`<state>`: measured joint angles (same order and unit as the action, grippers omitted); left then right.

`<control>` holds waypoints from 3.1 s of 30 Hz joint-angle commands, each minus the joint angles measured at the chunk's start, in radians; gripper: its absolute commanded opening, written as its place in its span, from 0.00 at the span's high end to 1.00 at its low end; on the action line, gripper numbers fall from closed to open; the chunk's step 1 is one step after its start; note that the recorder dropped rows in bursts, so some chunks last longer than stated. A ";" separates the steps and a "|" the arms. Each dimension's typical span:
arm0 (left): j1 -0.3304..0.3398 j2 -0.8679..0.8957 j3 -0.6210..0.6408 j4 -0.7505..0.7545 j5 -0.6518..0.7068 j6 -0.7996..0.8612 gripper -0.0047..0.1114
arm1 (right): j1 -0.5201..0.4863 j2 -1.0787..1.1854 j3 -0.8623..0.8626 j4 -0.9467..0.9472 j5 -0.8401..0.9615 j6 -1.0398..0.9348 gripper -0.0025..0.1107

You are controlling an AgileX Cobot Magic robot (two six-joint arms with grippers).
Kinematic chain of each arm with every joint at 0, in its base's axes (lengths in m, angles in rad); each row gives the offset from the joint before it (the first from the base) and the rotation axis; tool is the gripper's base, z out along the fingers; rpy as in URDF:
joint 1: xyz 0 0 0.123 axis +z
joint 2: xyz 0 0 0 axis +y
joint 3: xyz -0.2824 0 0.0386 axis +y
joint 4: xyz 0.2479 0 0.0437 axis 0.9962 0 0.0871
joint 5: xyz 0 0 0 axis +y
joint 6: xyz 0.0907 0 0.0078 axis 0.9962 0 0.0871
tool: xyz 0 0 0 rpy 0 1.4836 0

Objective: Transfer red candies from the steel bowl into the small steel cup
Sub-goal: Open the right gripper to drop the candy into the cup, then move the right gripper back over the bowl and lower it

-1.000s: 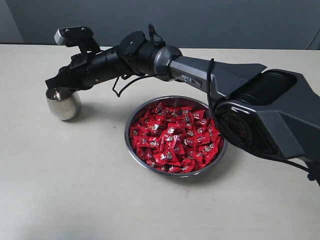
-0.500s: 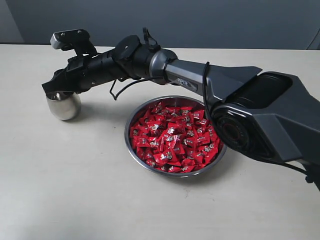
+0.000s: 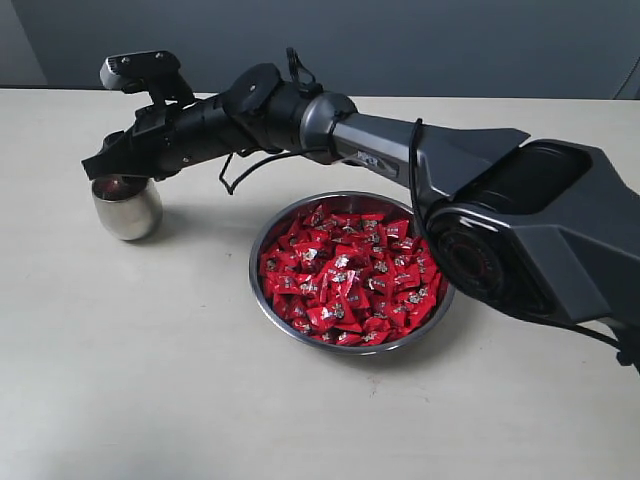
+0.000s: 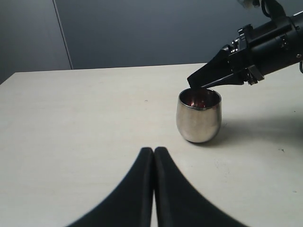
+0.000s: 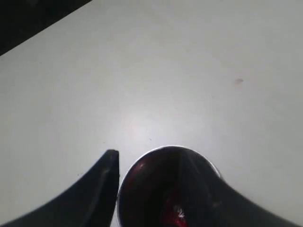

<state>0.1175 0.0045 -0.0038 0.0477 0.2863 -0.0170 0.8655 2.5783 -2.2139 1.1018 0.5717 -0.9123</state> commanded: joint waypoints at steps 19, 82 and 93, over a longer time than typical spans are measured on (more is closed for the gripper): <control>0.001 -0.004 0.004 -0.002 -0.002 -0.002 0.96 | -0.210 -0.181 -0.004 -0.297 0.334 0.247 0.98; 0.001 -0.004 0.004 -0.002 -0.002 -0.002 0.96 | -0.196 -0.671 1.009 -0.365 -0.095 0.078 0.98; 0.001 -0.004 0.004 -0.002 -0.002 -0.002 0.96 | -0.197 -0.656 1.009 -0.483 -0.081 0.105 0.98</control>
<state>0.1175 0.0045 -0.0038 0.0477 0.2863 -0.0170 0.6739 1.9256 -1.1994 0.6425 0.4868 -0.8081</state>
